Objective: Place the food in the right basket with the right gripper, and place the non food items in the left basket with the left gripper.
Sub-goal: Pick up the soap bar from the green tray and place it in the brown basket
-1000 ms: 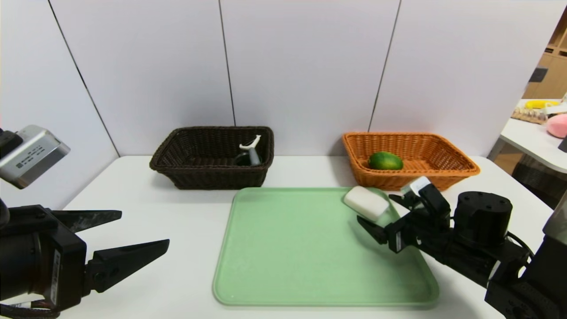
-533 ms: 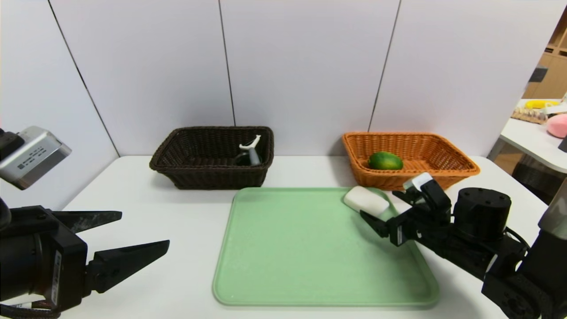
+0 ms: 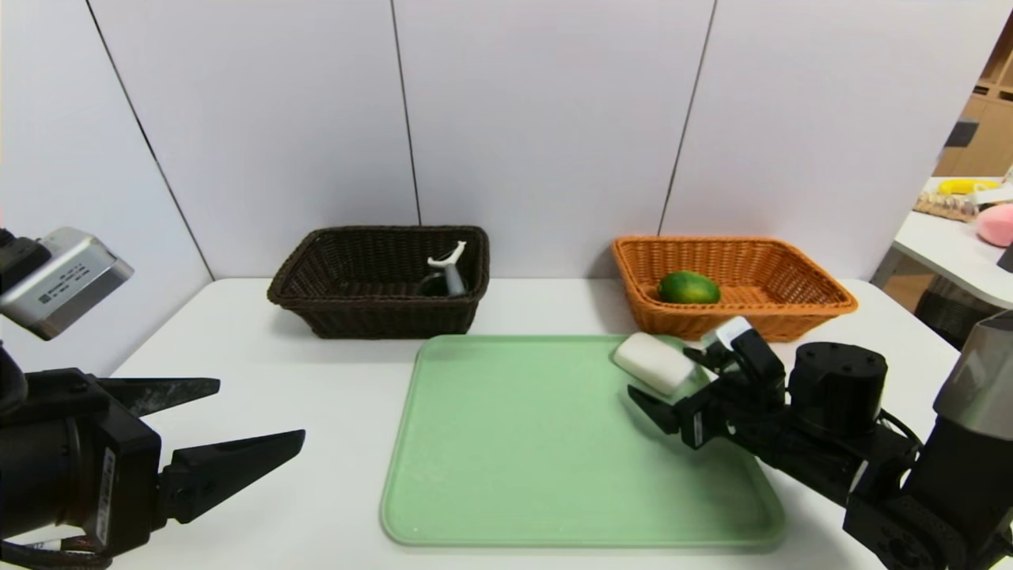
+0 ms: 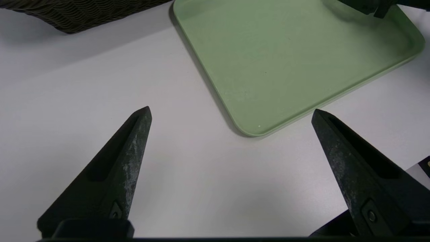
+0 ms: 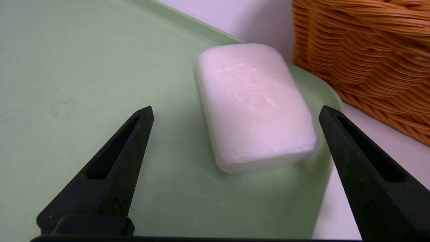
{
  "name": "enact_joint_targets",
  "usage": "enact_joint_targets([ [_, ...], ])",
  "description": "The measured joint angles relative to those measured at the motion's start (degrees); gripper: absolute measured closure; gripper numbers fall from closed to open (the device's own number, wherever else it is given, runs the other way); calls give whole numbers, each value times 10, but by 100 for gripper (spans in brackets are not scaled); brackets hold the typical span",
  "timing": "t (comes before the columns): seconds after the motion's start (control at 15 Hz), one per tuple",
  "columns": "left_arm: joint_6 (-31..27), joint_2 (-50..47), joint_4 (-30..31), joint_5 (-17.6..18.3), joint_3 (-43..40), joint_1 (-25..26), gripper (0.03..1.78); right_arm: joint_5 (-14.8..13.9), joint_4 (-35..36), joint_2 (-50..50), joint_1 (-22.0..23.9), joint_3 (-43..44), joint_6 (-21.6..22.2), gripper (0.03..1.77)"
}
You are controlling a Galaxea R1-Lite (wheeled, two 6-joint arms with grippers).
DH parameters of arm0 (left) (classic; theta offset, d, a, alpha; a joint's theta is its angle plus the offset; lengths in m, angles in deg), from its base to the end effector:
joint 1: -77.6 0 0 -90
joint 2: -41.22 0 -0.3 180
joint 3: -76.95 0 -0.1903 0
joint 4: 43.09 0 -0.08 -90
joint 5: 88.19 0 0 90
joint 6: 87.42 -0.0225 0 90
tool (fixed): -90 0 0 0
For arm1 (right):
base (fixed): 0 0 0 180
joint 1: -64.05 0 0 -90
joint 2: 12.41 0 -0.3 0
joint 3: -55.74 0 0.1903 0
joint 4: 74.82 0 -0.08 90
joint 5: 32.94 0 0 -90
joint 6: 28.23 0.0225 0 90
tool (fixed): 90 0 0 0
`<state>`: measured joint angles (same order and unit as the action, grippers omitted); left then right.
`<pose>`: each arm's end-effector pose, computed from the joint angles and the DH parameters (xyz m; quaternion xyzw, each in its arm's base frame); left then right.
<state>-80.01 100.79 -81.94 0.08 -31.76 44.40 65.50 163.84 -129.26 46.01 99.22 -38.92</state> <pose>0.1055 -0.0682 0.2506 0.0098 0.2403 -0.2486 0.9383 0.2736 0.0926 0.0594 -0.1006 0.1059 0.2380 0.9602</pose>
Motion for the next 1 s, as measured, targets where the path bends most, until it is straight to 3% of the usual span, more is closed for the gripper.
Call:
enact_joint_targets([
  [0.6, 0, 0, -1, 0, -1, 1, 12, -6, 19, -18, -54, 1, 31, 10],
  [1.0, -1, -1, -1, 0, 0, 0, 12, -27, 18, -6, -43, 9, 32, 10],
])
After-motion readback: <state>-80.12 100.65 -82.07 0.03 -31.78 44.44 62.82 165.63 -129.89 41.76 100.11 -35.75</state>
